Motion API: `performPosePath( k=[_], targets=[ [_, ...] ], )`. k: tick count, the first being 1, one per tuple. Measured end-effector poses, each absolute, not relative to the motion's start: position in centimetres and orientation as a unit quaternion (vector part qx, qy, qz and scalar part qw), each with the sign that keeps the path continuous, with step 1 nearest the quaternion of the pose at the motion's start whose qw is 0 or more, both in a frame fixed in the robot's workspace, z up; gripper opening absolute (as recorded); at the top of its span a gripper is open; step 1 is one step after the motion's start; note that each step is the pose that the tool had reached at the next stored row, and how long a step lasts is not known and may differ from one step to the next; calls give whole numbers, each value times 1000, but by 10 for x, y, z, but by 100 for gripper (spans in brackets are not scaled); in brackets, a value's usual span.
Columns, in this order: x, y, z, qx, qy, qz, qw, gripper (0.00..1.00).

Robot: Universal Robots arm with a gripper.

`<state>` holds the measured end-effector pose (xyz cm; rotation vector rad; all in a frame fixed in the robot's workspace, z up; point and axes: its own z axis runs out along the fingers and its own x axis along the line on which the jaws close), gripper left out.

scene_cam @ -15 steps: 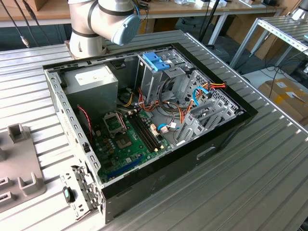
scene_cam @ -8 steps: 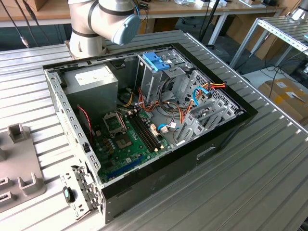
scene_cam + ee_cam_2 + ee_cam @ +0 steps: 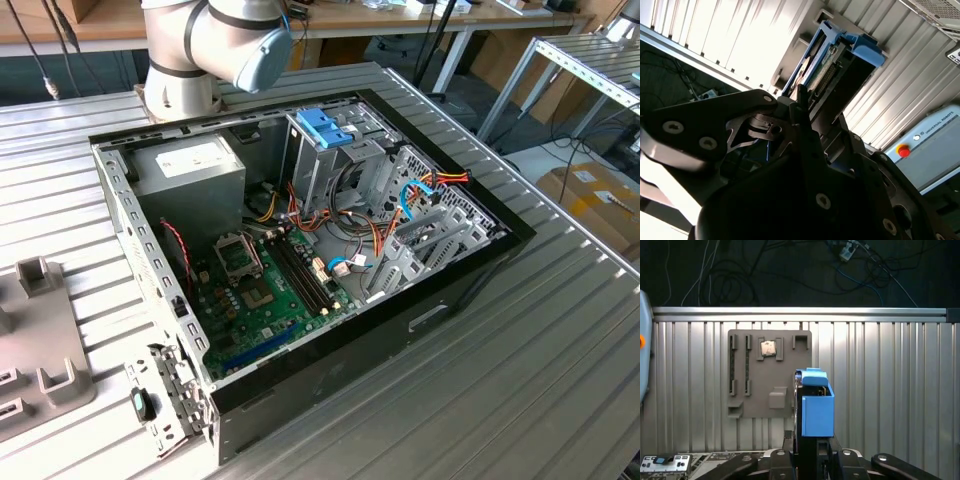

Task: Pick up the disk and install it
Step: 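Pick up the disk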

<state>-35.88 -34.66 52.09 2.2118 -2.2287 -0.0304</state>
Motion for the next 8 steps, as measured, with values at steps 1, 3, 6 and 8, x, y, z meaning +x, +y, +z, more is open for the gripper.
performPosePath(
  k=[1,3,6,8],
  targets=[
    [-356,-347,521,704,-710,-10,1,35],
    [-349,-347,521,704,-710,-10,1,35],
    [-340,-347,521,704,-710,-10,1,35],
    [-334,-347,521,704,-710,-10,1,35]
  ],
)
